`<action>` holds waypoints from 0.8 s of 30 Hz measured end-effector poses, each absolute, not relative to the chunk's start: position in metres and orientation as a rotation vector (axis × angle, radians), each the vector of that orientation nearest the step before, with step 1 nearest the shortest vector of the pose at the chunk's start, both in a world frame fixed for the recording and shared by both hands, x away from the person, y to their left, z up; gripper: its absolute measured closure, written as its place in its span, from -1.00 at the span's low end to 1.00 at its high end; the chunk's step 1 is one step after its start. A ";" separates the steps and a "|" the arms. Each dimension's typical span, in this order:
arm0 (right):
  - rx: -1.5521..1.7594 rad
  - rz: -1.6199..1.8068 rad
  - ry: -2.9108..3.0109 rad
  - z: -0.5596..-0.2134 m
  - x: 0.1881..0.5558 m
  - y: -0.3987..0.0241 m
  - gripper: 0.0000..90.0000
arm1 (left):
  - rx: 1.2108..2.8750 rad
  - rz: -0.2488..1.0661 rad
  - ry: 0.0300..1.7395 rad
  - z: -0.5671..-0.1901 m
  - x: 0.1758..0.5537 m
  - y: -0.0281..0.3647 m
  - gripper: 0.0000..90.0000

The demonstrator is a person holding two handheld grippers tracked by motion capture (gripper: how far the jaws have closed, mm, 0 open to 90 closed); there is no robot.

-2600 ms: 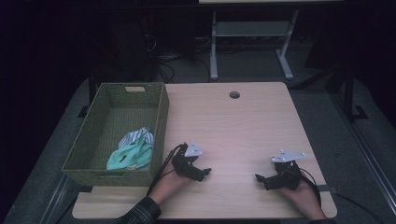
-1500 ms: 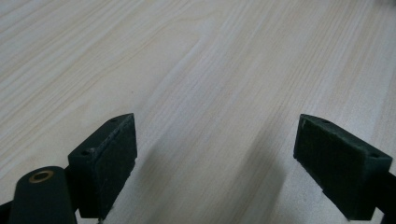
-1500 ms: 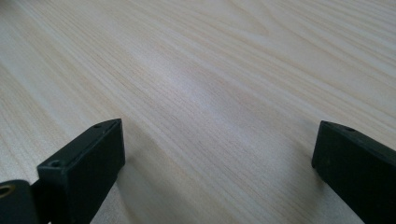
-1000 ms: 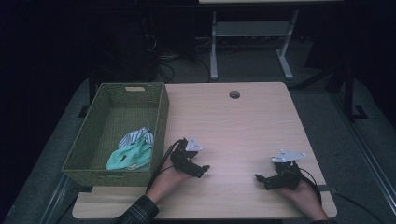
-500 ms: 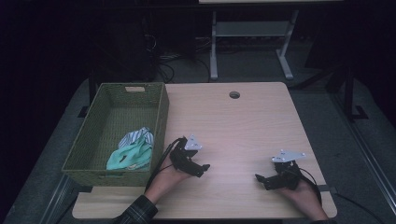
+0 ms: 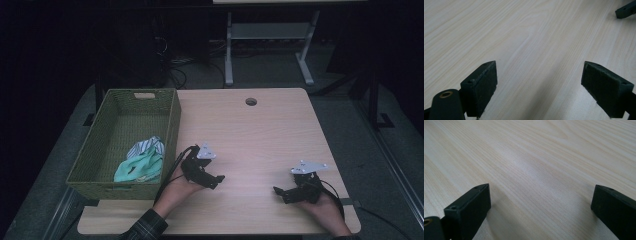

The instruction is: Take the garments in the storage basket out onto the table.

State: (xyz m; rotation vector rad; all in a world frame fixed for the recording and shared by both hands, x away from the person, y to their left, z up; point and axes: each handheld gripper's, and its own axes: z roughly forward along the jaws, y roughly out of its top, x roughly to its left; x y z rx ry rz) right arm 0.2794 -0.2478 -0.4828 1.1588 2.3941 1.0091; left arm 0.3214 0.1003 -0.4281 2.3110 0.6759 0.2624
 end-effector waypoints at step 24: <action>1.161 1.009 2.394 -0.483 0.279 -0.248 -0.95 | 2.312 0.267 0.655 -0.401 0.323 0.101 -0.71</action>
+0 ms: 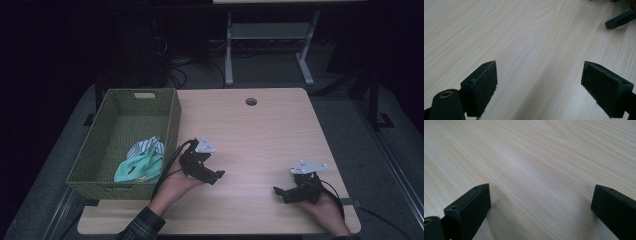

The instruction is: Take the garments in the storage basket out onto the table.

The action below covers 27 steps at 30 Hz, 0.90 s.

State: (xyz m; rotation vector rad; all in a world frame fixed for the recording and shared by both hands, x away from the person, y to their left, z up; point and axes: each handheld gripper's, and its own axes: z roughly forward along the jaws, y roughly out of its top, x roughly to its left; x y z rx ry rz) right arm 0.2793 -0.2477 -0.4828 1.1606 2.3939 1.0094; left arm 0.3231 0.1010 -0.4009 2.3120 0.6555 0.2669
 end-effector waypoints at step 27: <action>1.159 1.011 2.393 -0.483 0.279 -0.248 -0.95 | 2.301 0.254 0.613 -0.367 0.338 0.108 -0.71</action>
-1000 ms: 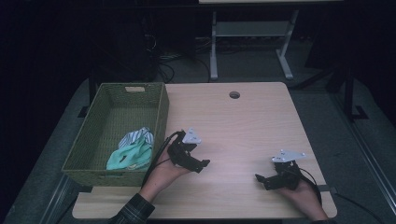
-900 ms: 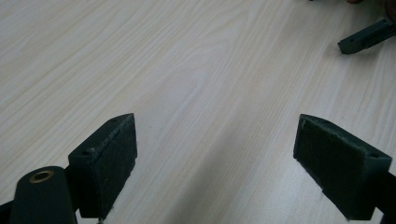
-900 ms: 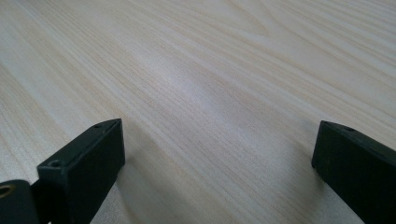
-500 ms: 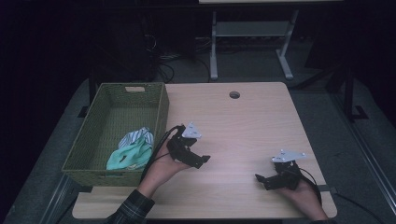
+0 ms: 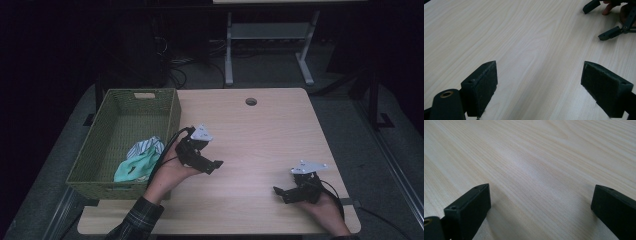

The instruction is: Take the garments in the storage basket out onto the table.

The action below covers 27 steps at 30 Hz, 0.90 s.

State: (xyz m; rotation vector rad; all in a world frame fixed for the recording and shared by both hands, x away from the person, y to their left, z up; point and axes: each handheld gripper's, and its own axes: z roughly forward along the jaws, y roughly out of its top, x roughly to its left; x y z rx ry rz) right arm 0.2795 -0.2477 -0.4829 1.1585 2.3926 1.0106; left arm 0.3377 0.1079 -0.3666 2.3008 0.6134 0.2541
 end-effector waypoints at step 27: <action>1.151 1.011 2.393 -0.483 0.280 -0.248 -0.95 | 2.290 0.272 0.635 -0.343 0.345 0.143 -0.68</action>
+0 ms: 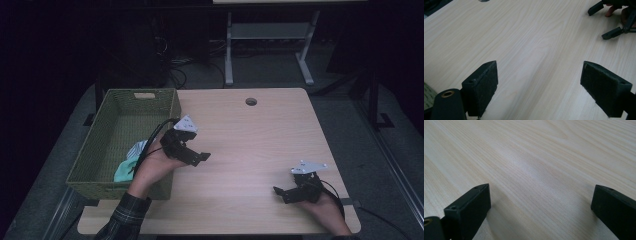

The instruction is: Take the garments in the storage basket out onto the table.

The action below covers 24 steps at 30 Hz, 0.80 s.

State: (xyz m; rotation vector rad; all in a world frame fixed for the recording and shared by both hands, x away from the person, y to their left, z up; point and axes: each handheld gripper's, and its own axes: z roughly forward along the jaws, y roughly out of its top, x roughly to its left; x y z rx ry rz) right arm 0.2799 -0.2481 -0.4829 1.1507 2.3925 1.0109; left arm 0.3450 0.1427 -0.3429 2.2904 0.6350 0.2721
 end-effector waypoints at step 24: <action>1.152 1.012 2.392 -0.483 0.280 -0.248 -0.95 | 2.275 0.321 0.711 -0.328 0.344 0.188 -0.52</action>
